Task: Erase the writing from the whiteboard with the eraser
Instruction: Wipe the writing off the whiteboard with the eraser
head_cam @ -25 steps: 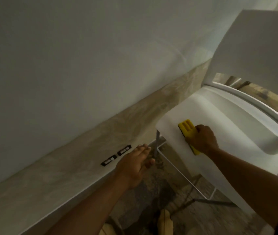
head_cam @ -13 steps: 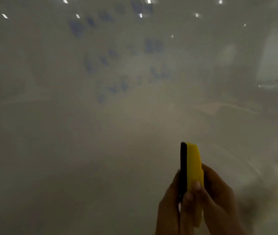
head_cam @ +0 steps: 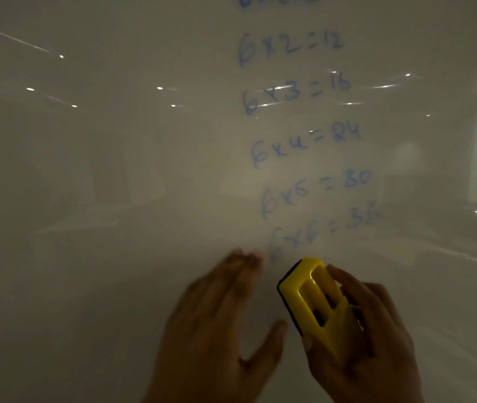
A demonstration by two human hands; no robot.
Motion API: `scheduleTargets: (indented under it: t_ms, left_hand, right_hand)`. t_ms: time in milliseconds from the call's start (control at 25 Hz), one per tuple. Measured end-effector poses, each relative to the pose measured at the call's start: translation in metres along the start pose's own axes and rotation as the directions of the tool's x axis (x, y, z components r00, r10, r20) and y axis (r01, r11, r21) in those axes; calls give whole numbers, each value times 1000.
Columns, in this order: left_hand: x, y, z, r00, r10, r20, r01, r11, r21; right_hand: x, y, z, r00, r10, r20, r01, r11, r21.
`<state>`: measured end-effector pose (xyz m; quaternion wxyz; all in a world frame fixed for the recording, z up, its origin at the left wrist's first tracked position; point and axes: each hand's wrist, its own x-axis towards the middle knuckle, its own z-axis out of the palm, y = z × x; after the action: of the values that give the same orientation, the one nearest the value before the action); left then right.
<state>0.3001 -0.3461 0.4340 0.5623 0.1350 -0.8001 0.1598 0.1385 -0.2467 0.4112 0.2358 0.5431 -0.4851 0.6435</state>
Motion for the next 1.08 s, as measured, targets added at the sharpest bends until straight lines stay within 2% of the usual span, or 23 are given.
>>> scheduleTargets:
  t_ms: [120,200,280,360,400,520,560,640,760,800,880,960,1080]
  left_hand:
    - [39,-36,-2,990,66,-122,-39,977,210]
    - [47,-43,8,983,-19,-185,75,951,299]
    - [43,-48,18,973,-98,-207,172,910,376]
    - [40,-51,25,975,-117,-187,192,868,457]
    - [39,-52,27,978,-121,-173,192,851,490]
    - [41,-53,28,979,-114,-170,188,827,529]
    - [40,-54,29,979,-110,-174,188,823,536]
    - [40,-54,29,978,-112,-178,194,808,556]
    - [41,-53,28,978,-106,-179,189,809,557]
    - [41,-53,28,978,-104,-183,190,813,551]
    - [41,-53,30,976,-102,-194,193,818,542]
    - [41,-52,31,975,-95,-201,192,818,542]
    - [42,-52,30,976,-92,-198,187,820,541]
  right_hand:
    - [16,18,12,998,-56,-23,53,994,-96]
    - [14,25,26,994,-104,15,105,984,-146]
    - [10,30,33,972,-194,132,218,955,-202]
    - [12,44,29,952,-250,175,290,919,-267]
    - [16,48,25,959,-238,156,276,913,-301]
    - [35,48,22,985,-173,5,166,938,-305]
    - [40,43,28,983,-181,-13,170,944,-281]
    - [42,36,41,969,-244,41,247,939,-239]
    - [43,40,31,931,-331,152,361,893,-269]
    - [47,45,22,938,-319,139,346,892,-290]
    - [57,55,9,970,-243,21,236,916,-324]
    - [61,54,12,979,-201,-20,187,941,-282]
    - [38,49,29,916,-366,161,398,878,-266]
